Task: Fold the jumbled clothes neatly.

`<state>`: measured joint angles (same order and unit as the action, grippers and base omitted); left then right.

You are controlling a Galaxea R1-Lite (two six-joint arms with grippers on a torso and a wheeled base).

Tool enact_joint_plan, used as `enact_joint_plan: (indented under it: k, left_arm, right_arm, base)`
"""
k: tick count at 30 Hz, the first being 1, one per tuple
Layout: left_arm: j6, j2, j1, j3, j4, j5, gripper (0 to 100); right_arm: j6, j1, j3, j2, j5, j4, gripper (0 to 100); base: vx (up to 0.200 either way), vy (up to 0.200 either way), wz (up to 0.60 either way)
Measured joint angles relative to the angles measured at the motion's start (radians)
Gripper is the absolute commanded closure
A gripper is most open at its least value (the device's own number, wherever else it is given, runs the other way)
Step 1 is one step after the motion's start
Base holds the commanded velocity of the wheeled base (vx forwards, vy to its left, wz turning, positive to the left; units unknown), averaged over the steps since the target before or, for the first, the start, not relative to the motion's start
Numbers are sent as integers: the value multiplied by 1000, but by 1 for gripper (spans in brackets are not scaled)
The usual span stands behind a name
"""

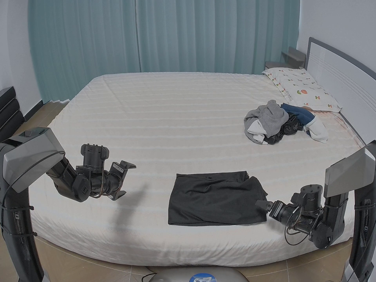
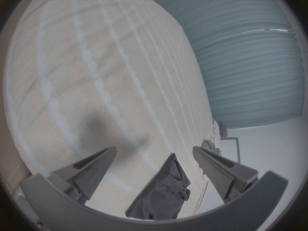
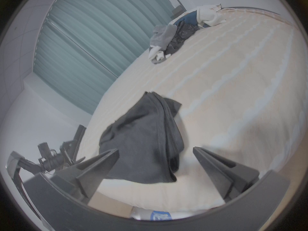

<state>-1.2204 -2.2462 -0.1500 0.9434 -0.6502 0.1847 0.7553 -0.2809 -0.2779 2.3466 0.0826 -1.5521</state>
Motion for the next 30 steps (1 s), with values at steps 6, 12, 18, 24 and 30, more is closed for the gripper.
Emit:
enact_joint_plan:
  k: [6,12,18,24,30]
  left_arm:
    - [2,0,0,-1,0,0,0]
    - [0,0,0,-1,0,-1,0]
    - [1,0,-1,-2,-10,-5,0]
    - [8,-3,-2,-14,-61,-9,0]
    - [11,-5,-6,-27,-71,-10,0]
  right_arm:
    - [60,29,-30,-76,34,0,0]
    - [65,37,-168,-57,40,53,0]
    - [59,39,-332,5,47,191,0]
    - [-26,64,-417,90,82,218,0]
    - [-37,77,-436,136,119,218,100]
  base:
    - [133,0,0]
    - [0,0,0]
    - [0,0,0]
    - [0,0,0]
    - [0,0,0]
